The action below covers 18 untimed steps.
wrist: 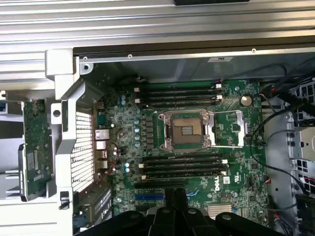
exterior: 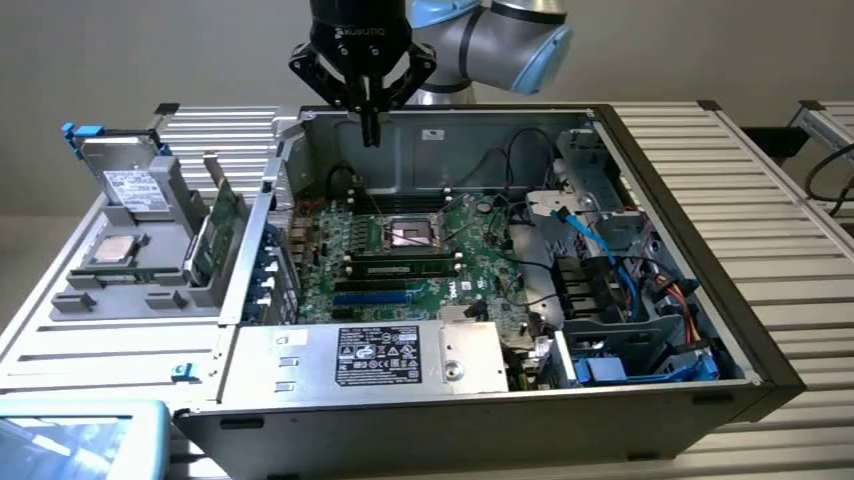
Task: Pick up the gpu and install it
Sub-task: 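Reach for the gpu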
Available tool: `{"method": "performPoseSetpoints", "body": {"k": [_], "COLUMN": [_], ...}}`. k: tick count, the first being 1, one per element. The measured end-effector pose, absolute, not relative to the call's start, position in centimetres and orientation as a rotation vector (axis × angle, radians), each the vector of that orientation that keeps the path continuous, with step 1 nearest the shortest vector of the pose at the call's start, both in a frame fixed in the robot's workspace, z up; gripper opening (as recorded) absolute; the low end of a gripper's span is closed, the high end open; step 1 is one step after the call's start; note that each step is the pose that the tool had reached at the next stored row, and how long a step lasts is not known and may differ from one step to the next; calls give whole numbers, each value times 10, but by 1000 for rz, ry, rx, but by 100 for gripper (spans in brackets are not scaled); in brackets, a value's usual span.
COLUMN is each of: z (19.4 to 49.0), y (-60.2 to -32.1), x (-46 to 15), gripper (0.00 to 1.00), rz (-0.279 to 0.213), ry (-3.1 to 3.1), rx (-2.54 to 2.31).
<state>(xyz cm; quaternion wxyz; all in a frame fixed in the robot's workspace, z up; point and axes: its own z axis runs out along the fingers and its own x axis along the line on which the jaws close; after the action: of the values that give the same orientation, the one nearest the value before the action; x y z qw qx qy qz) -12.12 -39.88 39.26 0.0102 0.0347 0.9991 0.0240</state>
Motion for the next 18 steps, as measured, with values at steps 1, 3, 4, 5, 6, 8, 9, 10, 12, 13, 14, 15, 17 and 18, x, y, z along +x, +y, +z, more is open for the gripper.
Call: {"method": "performPoseSetpoints", "body": {"k": [1,3,4,5,6,8,9,10,12,13,14,15,17,18], "z": [393,393,393,392,392,392,392,392,392,392,392,392,392,392], "y": [-399,-399,-398,-398,-398,-398,-398,-398,-398,-398,-398,-398,-398,-398], "x": [-122,-127,-132,-136,-141,-150,-154,-159,-168,-173,-177,-182,-191,-195], "gripper": [12,12,12,12,12,12,12,12,12,12,12,12,12,12], "rz": [75,75,75,75,76,77,78,80,83,84,86,88,92,94], "ry": [3118,3119,3119,3119,3118,3118,3118,3118,3119,3118,3119,3118,3118,3118], "rx": [108,108,108,108,108,108,108,108,108,108,108,108,108,108]}}
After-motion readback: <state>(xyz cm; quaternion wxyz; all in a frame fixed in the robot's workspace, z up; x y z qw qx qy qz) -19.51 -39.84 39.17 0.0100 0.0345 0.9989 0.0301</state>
